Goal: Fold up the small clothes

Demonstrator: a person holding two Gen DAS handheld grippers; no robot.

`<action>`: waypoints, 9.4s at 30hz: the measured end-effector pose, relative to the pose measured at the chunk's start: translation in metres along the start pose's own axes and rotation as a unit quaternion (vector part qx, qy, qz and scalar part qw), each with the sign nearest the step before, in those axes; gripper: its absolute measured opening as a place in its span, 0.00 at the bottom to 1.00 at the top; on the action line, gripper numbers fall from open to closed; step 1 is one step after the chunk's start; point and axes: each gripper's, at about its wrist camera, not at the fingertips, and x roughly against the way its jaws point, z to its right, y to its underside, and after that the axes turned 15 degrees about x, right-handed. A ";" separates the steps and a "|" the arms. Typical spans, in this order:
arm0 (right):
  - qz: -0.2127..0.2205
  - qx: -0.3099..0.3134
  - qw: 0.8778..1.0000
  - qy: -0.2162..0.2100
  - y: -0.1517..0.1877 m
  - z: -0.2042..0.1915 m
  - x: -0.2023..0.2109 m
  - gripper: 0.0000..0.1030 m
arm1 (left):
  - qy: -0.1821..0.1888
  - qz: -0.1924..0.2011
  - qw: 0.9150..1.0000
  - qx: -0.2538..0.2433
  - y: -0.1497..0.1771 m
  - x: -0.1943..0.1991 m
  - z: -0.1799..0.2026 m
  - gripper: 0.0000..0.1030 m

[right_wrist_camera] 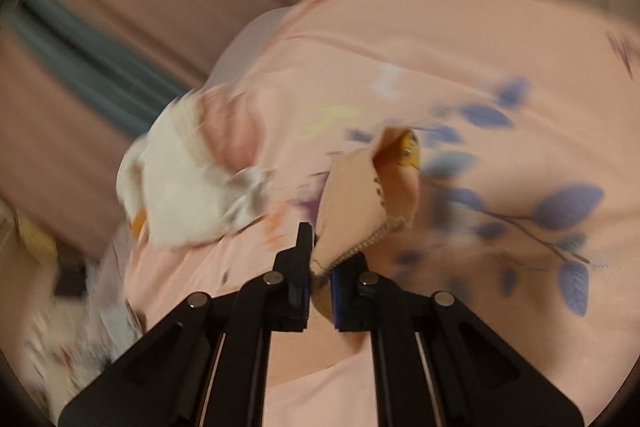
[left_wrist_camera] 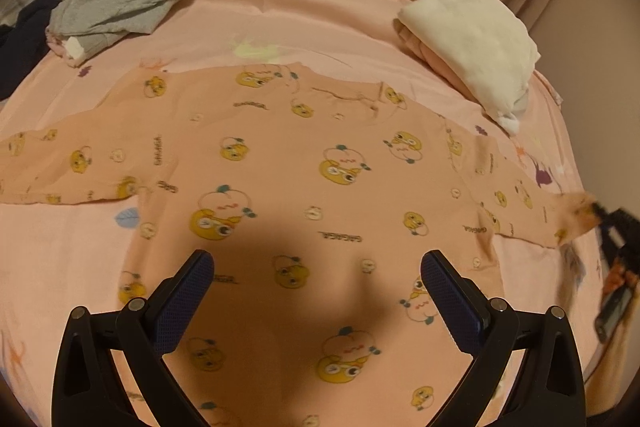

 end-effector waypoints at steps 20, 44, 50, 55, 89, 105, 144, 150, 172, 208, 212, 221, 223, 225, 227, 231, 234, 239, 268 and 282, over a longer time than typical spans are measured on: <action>-0.050 0.382 0.921 -0.062 0.096 -0.368 -0.055 0.08 | -0.024 0.039 0.995 0.093 -0.031 0.051 -0.121 0.99; -0.194 0.383 0.867 -0.253 0.212 -0.380 -0.101 0.55 | 0.009 0.023 0.991 0.128 -0.049 0.038 -0.147 0.99; -0.162 0.329 0.914 -0.175 0.175 -0.303 -0.101 0.39 | 0.059 0.014 0.995 0.083 -0.061 0.020 -0.092 0.99; -0.168 0.278 0.936 -0.140 0.161 -0.258 -0.116 0.24 | 0.116 -0.006 0.992 0.054 -0.073 -0.011 -0.051 0.65; -0.155 0.265 0.924 -0.229 0.203 -0.259 -0.027 0.49 | 0.087 0.074 0.937 0.330 -0.059 0.050 -0.278 0.70; -0.179 0.287 0.911 -0.235 0.222 -0.282 -0.041 0.50 | 0.170 0.119 0.861 0.464 -0.088 0.035 -0.386 0.70; -0.177 0.235 0.928 -0.229 0.219 -0.248 -0.024 0.50 | 0.063 0.153 0.980 0.112 -0.128 0.104 -0.143 0.03; -0.168 0.206 0.939 -0.219 0.210 -0.218 -0.023 0.50 | 0.052 0.110 0.993 0.011 -0.100 0.057 -0.043 0.03; -0.188 0.156 0.936 -0.253 0.200 -0.228 -0.060 0.62 | 0.094 0.009 0.994 -0.048 -0.031 0.011 -0.035 0.71; -0.078 0.307 0.944 -0.092 0.119 -0.268 -0.066 0.06 | 0.058 0.036 0.995 0.070 -0.046 0.033 -0.160 0.71; -0.160 0.265 0.942 -0.129 0.139 -0.249 -0.099 0.19 | 0.063 0.027 0.996 0.065 -0.051 0.024 -0.148 0.71; -0.206 0.278 0.933 -0.093 0.171 -0.258 -0.147 0.37 | 0.064 0.016 0.996 0.063 -0.052 0.016 -0.139 0.71; -0.204 0.301 0.929 -0.073 0.177 -0.261 -0.152 0.29 | 0.062 0.016 0.996 0.066 -0.052 0.015 -0.140 0.71; -0.192 0.328 0.923 -0.061 0.181 -0.267 -0.151 0.08 | 0.061 0.016 0.996 0.067 -0.052 0.016 -0.141 0.71; -0.180 0.341 0.920 -0.062 0.181 -0.272 -0.145 0.05 | 0.061 0.017 0.996 0.068 -0.052 0.016 -0.142 0.71; -0.126 0.317 0.936 -0.083 0.156 -0.268 -0.115 0.04 | 0.062 0.021 0.995 0.072 -0.052 0.019 -0.146 0.71; -0.081 0.297 0.949 -0.071 0.133 -0.253 -0.089 0.04 | 0.059 0.022 0.995 0.075 -0.054 0.019 -0.150 0.71; -0.116 0.307 0.944 -0.028 0.131 -0.232 -0.102 0.09 | 0.064 0.019 0.995 0.080 -0.056 0.016 -0.149 0.71; -0.167 0.364 0.915 -0.044 0.181 -0.223 -0.115 0.16 | 0.029 0.000 0.998 -0.056 -0.049 -0.049 -0.084 0.43; -0.150 0.272 0.947 -0.088 0.194 -0.167 -0.008 0.52 | 0.048 -0.002 0.999 -0.015 0.005 0.021 -0.119 0.64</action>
